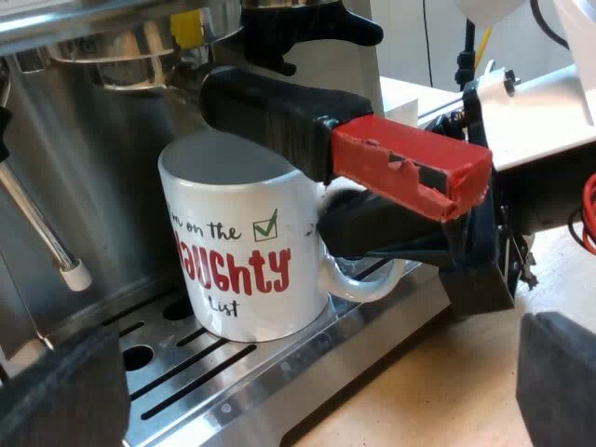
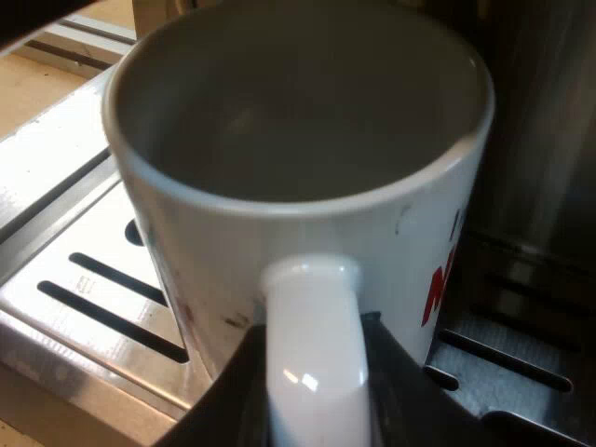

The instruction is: Place mug into machine

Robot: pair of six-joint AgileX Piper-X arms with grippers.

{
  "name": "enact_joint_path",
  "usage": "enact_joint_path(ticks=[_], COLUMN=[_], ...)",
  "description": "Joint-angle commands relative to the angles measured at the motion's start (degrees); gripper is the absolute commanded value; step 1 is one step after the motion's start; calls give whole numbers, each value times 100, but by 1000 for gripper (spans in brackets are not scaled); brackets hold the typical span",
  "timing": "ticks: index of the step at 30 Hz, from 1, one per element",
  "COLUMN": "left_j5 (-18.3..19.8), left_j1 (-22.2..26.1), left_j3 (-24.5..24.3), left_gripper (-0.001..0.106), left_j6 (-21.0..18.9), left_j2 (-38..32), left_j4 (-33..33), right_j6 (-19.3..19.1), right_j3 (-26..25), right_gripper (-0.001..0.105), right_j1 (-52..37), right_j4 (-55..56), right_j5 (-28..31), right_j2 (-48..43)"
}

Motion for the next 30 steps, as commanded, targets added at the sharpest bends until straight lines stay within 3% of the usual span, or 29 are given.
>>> enact_joint_path(ticks=[1,3,6,15,22,30], left_j5=[-21,-21,-31,-33,-33,-33], left_j1=[-29,-29,-29,-29,-29,-29], left_j3=[-19,-19,-19,-19,-19,-19], left_gripper=[85,85,85,85,85,85], left_j6=[-78,-78,-78,-78,-78,-78], left_j2=[16,16,16,16,16,16], left_j4=[-107,-107,-107,-119,-119,-119], right_j6=[-10,90,345,401,336,321], right_j3=[-86,-74,17,500,451,-71], right_gripper=[31,49,49,49,49,49], right_j1=[-23,-12,-12,41,42,-137], right_j4=[-206,-206,-206,-749,-1513,-1537], right_j5=[47,47,135,108,-38,-42], right_j2=[-54,-160,-235,-182,290,718])
